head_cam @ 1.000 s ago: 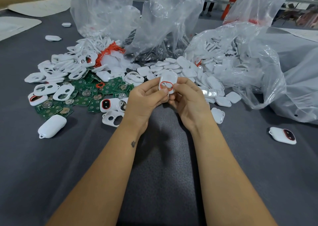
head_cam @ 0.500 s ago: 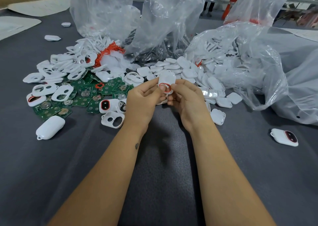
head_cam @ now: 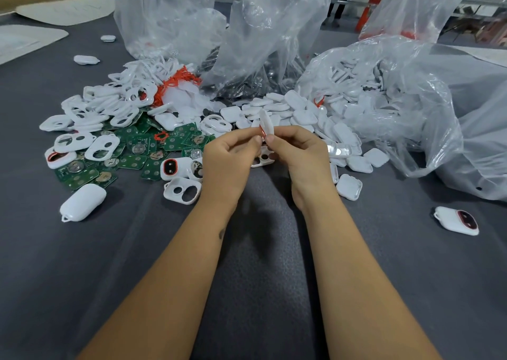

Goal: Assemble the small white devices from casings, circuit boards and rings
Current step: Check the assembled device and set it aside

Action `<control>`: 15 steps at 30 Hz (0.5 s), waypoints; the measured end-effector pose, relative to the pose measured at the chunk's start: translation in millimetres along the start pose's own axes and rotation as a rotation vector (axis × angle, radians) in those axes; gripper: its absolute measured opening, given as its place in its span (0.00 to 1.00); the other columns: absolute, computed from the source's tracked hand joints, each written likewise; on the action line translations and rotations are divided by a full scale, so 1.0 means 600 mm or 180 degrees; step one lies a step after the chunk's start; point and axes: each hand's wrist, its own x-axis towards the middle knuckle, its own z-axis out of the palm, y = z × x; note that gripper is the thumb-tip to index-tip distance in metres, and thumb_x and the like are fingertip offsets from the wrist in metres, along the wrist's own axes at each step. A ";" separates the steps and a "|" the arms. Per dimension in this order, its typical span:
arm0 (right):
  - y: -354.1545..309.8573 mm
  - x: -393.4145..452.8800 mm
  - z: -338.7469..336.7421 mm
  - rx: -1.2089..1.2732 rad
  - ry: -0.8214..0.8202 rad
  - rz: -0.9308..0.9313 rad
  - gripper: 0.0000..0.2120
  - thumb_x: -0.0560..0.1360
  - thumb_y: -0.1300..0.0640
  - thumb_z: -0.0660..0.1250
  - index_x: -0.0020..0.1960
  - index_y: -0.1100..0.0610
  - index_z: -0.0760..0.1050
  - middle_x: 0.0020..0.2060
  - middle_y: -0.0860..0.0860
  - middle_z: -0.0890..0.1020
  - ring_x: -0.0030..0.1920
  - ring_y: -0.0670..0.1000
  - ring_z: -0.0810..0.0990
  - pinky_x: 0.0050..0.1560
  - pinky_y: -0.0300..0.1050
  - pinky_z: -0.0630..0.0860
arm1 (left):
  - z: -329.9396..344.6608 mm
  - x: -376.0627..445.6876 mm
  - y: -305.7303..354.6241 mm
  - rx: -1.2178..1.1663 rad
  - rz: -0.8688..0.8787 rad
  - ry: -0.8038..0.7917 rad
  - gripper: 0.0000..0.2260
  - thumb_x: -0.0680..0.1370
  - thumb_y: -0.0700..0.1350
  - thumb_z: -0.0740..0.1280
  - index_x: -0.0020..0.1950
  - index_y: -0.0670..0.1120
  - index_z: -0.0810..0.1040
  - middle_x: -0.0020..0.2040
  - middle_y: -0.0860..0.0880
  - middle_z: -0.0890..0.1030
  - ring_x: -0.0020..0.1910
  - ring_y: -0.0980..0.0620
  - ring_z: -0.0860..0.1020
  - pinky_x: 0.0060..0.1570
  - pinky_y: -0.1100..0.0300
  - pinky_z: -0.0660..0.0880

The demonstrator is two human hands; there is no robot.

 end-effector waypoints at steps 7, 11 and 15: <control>0.002 0.000 0.005 -0.0163 -0.0064 -0.0057 0.11 0.74 0.69 0.69 0.42 0.54 0.80 0.36 0.47 0.83 0.39 0.46 0.79 0.44 0.37 0.77 | -0.001 0.008 -0.002 -0.0468 -0.0187 0.0194 0.12 0.74 0.33 0.72 0.55 0.42 0.78 0.51 0.45 0.82 0.49 0.53 0.82 0.51 0.62 0.78; 0.000 0.000 0.004 -0.0080 -0.0150 -0.0066 0.07 0.76 0.69 0.66 0.47 0.59 0.79 0.40 0.50 0.83 0.39 0.44 0.79 0.44 0.36 0.76 | -0.001 0.006 0.002 -0.0715 -0.0192 -0.0181 0.12 0.76 0.33 0.69 0.59 0.40 0.79 0.53 0.43 0.84 0.52 0.50 0.82 0.52 0.62 0.78; 0.002 0.000 0.005 -0.0271 -0.0117 -0.0142 0.07 0.77 0.68 0.65 0.47 0.58 0.78 0.40 0.54 0.82 0.40 0.49 0.79 0.46 0.42 0.77 | -0.001 0.006 0.001 -0.0535 -0.0151 -0.0125 0.07 0.77 0.33 0.68 0.51 0.42 0.80 0.44 0.48 0.85 0.42 0.55 0.83 0.42 0.66 0.78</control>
